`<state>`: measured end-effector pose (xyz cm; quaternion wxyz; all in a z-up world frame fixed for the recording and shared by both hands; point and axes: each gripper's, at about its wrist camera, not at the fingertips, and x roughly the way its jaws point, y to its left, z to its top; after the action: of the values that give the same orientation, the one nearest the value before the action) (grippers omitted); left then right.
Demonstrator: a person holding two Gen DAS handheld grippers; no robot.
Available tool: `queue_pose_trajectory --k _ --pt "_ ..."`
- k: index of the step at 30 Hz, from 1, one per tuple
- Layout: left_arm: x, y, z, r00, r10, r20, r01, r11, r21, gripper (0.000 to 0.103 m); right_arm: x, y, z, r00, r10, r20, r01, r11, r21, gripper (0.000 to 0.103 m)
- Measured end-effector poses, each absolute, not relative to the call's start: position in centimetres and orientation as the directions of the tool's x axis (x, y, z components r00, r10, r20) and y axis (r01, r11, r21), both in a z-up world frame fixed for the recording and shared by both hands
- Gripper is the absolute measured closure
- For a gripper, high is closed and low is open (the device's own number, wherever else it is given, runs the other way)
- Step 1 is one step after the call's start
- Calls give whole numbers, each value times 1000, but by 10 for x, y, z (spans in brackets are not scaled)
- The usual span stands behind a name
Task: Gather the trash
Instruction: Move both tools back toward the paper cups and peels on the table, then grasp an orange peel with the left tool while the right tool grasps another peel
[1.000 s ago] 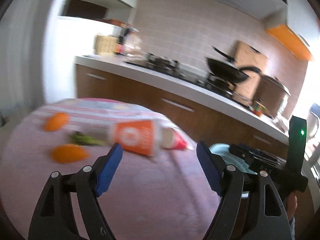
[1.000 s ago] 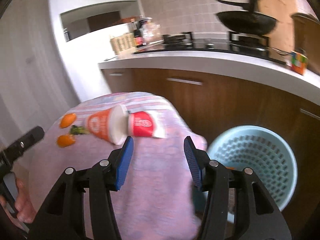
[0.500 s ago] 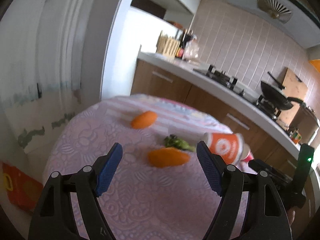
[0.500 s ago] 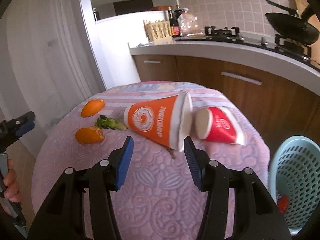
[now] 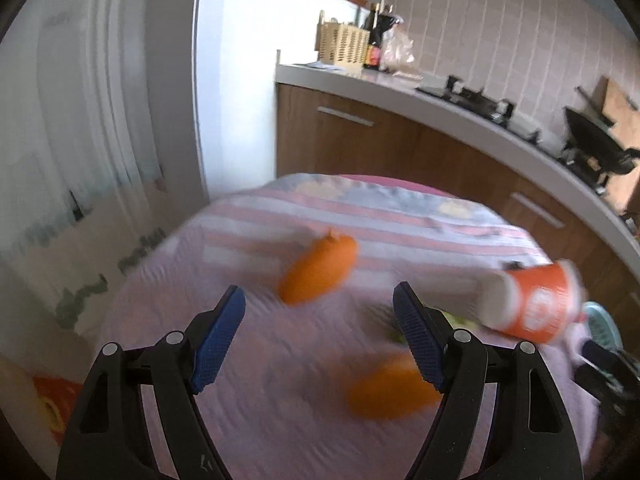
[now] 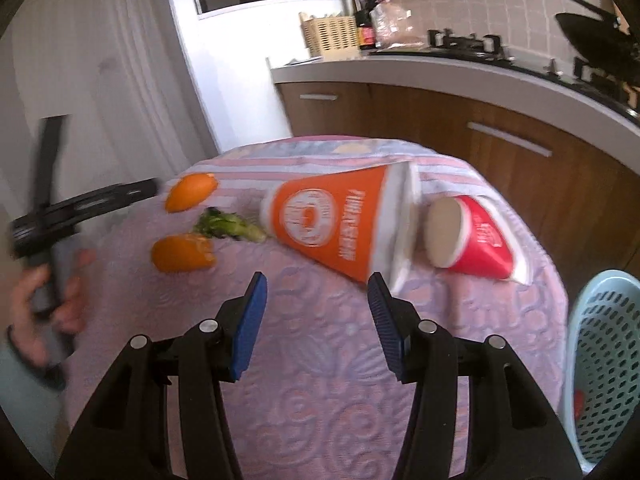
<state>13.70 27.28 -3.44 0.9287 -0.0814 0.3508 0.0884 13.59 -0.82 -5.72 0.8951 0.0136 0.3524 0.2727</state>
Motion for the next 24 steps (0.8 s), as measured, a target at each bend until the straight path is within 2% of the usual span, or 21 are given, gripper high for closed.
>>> queue_pose_trajectory --k 2,6,8,9,13,21,24 --pt "154 280 -43 723 95 -684 -202 976 -78 29 134 6 -52 586 514 -626 -511 834 206 54" --pt "179 288 -59 690 29 -723 -171 977 -124 37 138 45 -46 528 544 -652 -582 791 188 54" --pt "185 286 -64 685 1 -729 -150 979 -139 47 144 67 -46 492 558 -668 -618 765 184 54" --pt "187 285 -67 680 -13 -733 -138 980 -145 65 146 76 -47 485 557 -674 -628 758 175 54" --pt "181 280 -69 676 -17 -737 -127 982 -140 76 164 108 -58 415 576 -704 -654 727 208 54" --pt "119 300 -58 711 13 -703 -218 955 -203 80 183 127 -79 295 637 -712 -660 675 330 54" --pt "96 304 -56 725 43 -688 -257 943 -212 80 175 134 -85 275 619 -735 -679 667 308 57"
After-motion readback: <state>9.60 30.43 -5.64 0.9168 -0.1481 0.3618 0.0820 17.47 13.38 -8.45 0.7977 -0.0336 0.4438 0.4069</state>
